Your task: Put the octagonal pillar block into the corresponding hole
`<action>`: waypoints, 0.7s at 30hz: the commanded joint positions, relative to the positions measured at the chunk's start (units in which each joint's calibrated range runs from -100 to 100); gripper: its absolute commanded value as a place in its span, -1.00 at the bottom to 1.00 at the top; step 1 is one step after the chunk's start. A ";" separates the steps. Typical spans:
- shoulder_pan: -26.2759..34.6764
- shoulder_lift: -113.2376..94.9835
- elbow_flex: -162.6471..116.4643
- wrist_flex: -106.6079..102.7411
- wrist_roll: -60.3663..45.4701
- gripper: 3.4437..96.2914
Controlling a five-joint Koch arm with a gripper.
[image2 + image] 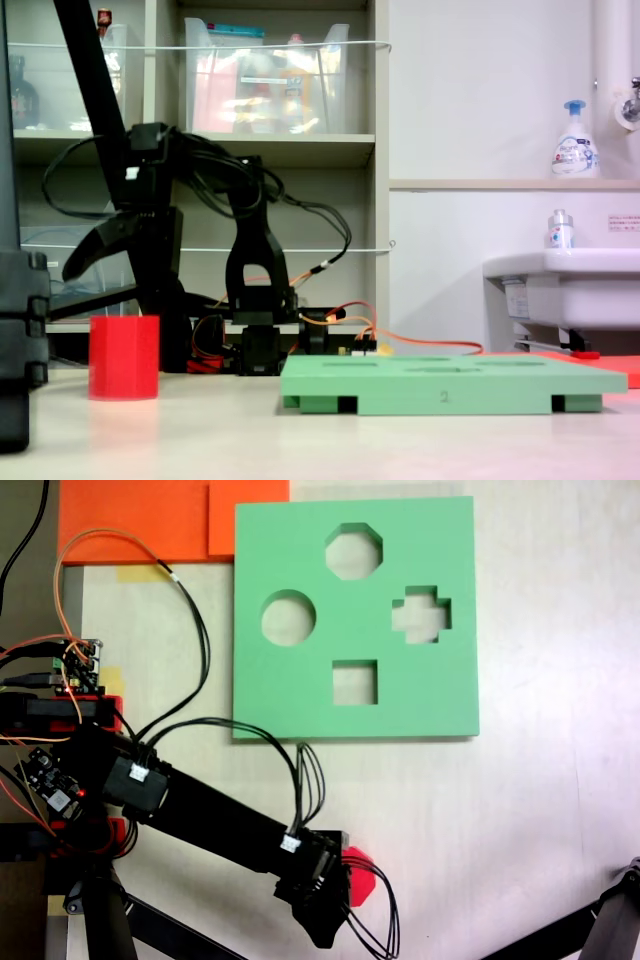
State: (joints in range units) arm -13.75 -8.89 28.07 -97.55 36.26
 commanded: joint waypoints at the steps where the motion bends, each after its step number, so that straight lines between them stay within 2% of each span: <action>1: 0.49 1.35 3.43 -2.45 -0.24 0.61; 6: 1.07 2.89 3.73 -2.45 0.93 0.61; 8: 1.37 2.75 4.43 -2.45 1.42 0.94; 9: 1.56 2.75 4.63 -2.45 1.51 0.98; 21: 2.34 1.49 5.13 -2.45 1.90 0.98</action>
State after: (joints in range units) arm -11.55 -5.06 30.43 -97.94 37.92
